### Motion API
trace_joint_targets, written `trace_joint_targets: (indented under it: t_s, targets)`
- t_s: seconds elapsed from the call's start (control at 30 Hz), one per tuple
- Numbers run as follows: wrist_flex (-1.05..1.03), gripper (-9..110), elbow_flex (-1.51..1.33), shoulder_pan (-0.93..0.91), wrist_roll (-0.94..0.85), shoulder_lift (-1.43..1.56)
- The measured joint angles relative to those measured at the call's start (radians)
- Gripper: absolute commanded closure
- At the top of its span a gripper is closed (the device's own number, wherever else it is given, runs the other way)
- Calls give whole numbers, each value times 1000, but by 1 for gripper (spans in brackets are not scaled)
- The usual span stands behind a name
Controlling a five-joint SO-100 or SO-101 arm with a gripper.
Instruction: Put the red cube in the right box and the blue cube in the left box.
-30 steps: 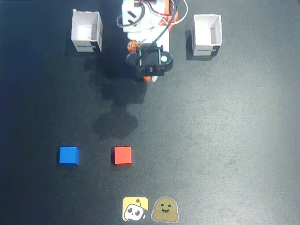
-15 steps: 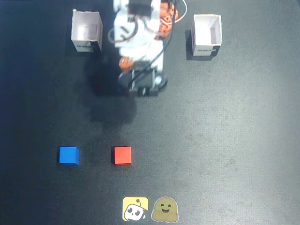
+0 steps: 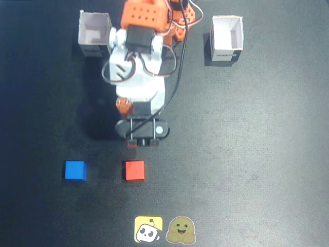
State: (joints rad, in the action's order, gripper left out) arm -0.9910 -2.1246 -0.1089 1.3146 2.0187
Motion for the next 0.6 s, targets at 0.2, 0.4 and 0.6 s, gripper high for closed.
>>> trace_joint_targets:
  t_s: [0.2,0.4,0.6]
  targets:
    - [5,87,141,9,-38,-156]
    - [23,83,224,11,-64,-272]
    - [54,80,245,21,-75,-353]
